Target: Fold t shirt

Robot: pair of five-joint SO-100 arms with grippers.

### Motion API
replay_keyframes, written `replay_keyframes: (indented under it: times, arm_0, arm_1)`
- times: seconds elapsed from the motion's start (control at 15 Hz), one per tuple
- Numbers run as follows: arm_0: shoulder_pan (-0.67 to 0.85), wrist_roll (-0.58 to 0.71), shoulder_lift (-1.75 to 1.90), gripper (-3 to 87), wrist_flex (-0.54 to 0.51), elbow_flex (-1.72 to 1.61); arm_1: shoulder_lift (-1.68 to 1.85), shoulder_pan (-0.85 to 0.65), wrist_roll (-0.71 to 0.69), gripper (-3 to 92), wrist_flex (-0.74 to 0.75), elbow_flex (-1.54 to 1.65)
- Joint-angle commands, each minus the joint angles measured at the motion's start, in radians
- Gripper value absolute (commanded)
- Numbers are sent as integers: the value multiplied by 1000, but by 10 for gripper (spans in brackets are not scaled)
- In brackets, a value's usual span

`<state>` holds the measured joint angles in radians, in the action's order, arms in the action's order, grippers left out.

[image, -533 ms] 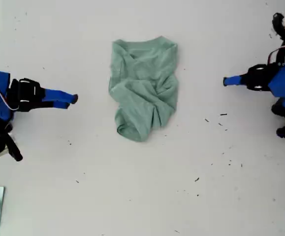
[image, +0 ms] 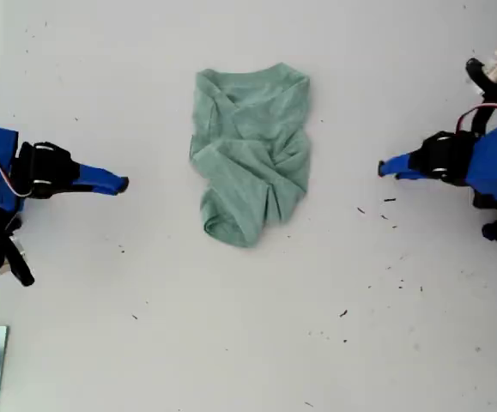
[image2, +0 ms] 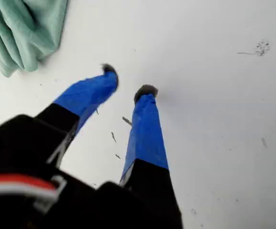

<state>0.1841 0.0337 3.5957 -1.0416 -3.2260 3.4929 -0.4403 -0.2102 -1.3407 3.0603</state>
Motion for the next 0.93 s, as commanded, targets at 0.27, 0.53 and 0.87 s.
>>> replay_keyframes:
  times: [0.27,0.53,0.87]
  arm_0:
    - [-20,-69,8,-1,8,-15]
    - [-55,-144,-161,-1,18,144]
    - [-156,-60,-1186,139,-107,1040]
  arm_1:
    - [14,189,75,22,3,-26]
    - [-333,259,58,22,25,-367]
    - [-1281,330,-110,120,-18,-1295]
